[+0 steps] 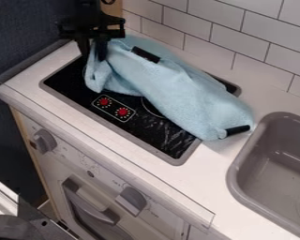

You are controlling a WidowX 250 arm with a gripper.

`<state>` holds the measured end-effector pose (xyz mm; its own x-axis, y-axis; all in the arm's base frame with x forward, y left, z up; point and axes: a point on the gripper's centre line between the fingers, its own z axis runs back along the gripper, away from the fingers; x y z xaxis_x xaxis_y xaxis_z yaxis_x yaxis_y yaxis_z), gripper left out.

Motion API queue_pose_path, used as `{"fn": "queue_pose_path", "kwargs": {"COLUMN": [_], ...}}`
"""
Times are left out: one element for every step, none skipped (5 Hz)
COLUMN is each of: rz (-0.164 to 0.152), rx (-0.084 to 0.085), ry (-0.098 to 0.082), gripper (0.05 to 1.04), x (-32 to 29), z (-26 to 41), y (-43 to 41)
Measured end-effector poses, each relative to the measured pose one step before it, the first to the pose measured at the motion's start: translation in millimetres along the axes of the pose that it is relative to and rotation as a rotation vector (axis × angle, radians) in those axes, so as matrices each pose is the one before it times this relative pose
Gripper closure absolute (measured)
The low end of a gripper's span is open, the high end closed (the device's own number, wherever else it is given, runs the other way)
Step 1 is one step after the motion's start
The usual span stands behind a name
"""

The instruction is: Unfold the cloth from bottom right to top left

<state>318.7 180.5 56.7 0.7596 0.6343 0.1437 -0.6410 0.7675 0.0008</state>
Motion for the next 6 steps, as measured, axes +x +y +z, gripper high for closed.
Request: {"fn": "queue_pose_path", "kwargs": {"rz": [0.024,0.0309,0.0124,-0.0387,-0.1176,-0.1134], "rx": [-0.0001,0.0186,0.0153,-0.0266,0.0003,-0.0064], "ry": [-0.0474,-0.0522,0.0132,0.0449,0.0498,0.0132], "gripper": [0.3,0.076,0.079,0.083,0.082,0.083], "x": [3.13,3.35,-5.41,-10.26,-5.06,1.27], "z": [22.1,20.58,12.73,4.18,-2.81,-7.99], "y": [-0.02,0.83,-0.4,-15.26,-36.77,-39.09]}}
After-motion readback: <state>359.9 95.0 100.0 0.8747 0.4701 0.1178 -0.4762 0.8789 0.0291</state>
